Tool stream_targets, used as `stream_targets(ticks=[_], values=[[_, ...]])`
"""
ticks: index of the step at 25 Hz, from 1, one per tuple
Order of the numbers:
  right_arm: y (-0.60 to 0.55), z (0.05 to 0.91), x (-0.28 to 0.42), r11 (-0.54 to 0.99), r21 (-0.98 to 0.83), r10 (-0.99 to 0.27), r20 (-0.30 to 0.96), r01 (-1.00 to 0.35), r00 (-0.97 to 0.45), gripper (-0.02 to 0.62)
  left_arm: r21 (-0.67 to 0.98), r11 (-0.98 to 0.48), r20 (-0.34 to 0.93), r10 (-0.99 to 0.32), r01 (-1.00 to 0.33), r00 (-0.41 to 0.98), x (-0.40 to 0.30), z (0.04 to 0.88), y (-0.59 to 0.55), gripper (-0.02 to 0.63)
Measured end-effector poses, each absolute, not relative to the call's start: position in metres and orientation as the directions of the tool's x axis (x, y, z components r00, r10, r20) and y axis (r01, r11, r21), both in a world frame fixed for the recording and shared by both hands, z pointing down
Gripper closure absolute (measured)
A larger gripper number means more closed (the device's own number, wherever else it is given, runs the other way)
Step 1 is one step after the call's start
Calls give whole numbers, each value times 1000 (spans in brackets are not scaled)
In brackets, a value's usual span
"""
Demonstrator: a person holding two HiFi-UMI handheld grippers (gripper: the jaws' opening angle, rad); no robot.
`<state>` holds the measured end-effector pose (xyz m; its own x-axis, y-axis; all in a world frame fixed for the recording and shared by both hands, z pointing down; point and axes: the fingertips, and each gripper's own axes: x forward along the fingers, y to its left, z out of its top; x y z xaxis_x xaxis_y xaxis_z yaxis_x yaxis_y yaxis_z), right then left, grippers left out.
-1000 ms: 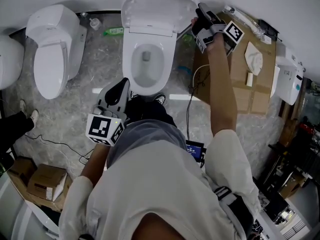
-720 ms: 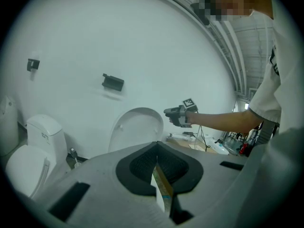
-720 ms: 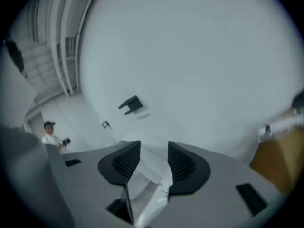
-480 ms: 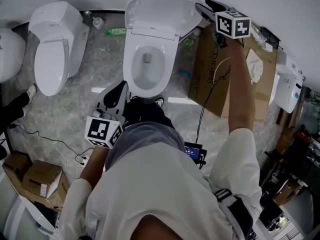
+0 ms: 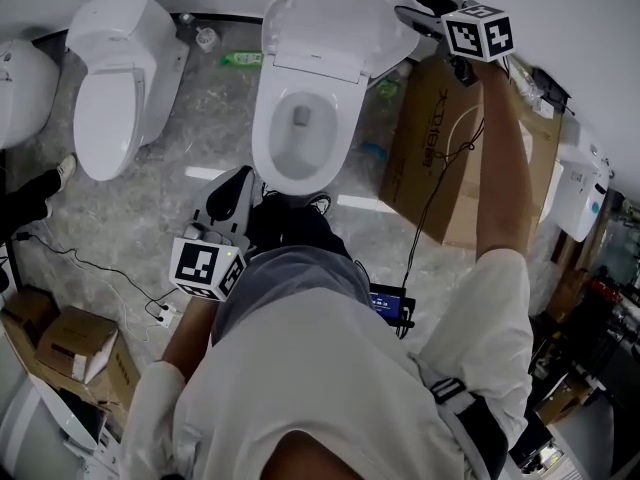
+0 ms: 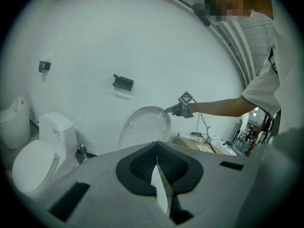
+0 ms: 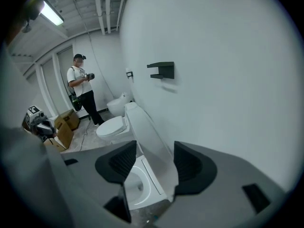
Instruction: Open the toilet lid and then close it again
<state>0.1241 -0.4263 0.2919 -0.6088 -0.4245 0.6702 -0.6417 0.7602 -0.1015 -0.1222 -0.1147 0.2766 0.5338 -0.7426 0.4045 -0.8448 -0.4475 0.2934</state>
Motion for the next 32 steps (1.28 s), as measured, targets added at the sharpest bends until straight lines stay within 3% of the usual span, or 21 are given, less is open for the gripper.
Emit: stream_targets(ticks=[32], values=[[-340,304,109,825,-172,-328,630,-538,-704,376,287,-455,392,-747,-843,537,-80,275,-69,598]])
